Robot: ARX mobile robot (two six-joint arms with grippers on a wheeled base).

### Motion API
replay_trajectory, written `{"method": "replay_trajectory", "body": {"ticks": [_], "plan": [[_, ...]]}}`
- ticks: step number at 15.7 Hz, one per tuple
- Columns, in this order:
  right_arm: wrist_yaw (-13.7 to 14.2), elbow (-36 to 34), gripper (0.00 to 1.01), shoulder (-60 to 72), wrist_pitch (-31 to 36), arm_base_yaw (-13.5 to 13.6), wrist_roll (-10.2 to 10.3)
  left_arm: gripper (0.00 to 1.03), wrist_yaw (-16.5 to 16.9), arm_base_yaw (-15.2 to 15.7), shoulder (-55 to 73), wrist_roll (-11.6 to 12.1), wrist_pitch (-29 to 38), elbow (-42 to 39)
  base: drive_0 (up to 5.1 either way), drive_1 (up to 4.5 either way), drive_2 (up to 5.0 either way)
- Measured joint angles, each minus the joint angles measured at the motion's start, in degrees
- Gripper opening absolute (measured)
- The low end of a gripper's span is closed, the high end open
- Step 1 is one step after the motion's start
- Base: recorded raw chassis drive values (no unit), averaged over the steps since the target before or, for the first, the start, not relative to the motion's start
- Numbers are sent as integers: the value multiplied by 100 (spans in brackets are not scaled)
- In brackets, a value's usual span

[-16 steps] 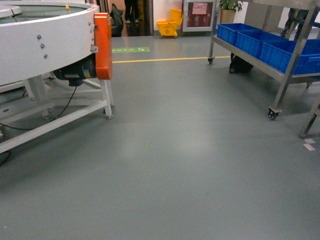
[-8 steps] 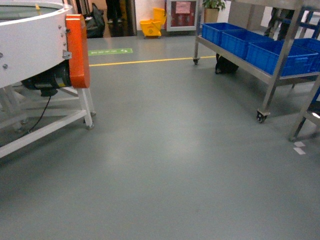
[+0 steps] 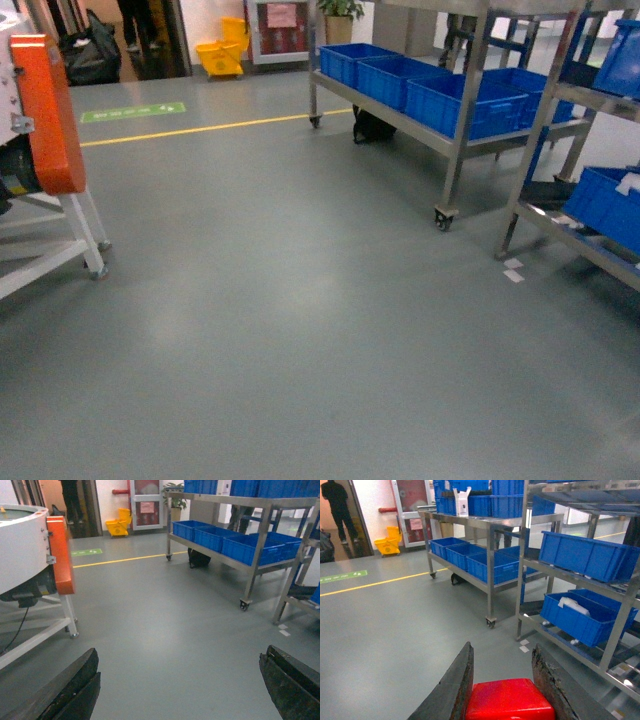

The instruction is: Pick red block from blue box to shelf

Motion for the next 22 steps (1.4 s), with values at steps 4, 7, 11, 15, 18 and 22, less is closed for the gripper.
{"method": "replay_trajectory", "body": {"ticks": [4,7,11,15,18,22], "plan": [[0,0,28,0,-2,0,0,98,0,0,-2,2,0,0,-156,-156,-156],[0,0,28,2,-2,0,0,98,0,0,-2,2,0,0,-152,-152,-152],[0,0,28,2,-4,0,-2,98,0,0,-2,2,0,0,-165,-165,-165],[0,0,28,2,-2,0,0,98,0,0,-2,0,0,0,-152,-152,-152],[0,0,28,0,-2,0,0,98,0,0,-2,0,-2,0,-149,-149,-149],[0,0,28,0,0,0,0,98,0,0,-2,0,-2,0,-157,-157,-157]]}}
